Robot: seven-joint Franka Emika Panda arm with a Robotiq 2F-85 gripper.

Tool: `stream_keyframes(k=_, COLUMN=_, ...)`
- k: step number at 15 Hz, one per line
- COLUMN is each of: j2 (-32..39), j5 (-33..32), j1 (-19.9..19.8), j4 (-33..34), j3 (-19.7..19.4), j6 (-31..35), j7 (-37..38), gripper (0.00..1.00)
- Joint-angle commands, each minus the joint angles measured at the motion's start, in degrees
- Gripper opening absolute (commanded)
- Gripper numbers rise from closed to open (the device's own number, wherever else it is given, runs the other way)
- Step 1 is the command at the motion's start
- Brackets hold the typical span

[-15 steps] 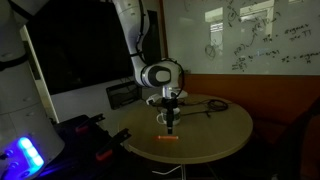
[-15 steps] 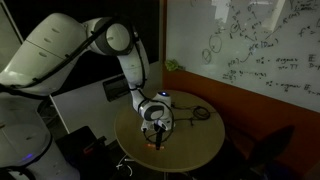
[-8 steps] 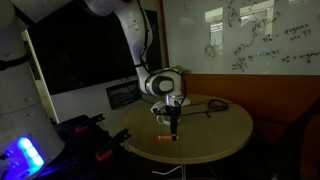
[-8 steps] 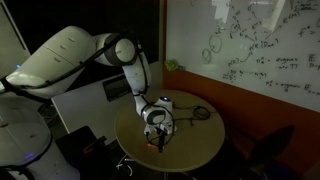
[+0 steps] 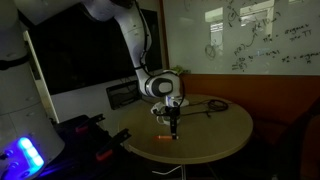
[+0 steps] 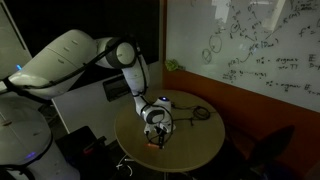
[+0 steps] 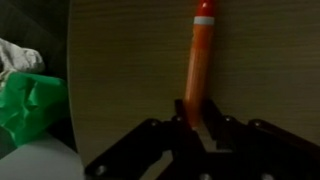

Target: Put the marker in the mug

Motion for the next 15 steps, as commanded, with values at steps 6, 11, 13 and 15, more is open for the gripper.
stream_keyframes(k=6, j2=-1.1, j5=0.7, j1=6.8, j4=-2.4, j3=-6.6, j6=-1.1, j7=5.9, gripper=0.05)
stream_keyframes(k=11, j2=-2.8, j5=-2.5, j1=21.1, j4=-6.2, j3=-19.4, j6=-6.3, j7=22.2, gripper=0.05)
stream_keyframes(k=13, j2=-4.0, j5=-5.6, j1=25.9, j4=-6.8, j3=-22.9, j6=-9.7, j7=28.0, gripper=0.05)
stream_keyframes(k=15, j2=-4.0, j5=-9.6, j1=31.6, j4=-6.4, j3=-26.9, j6=-13.5, j7=35.9, gripper=0.05)
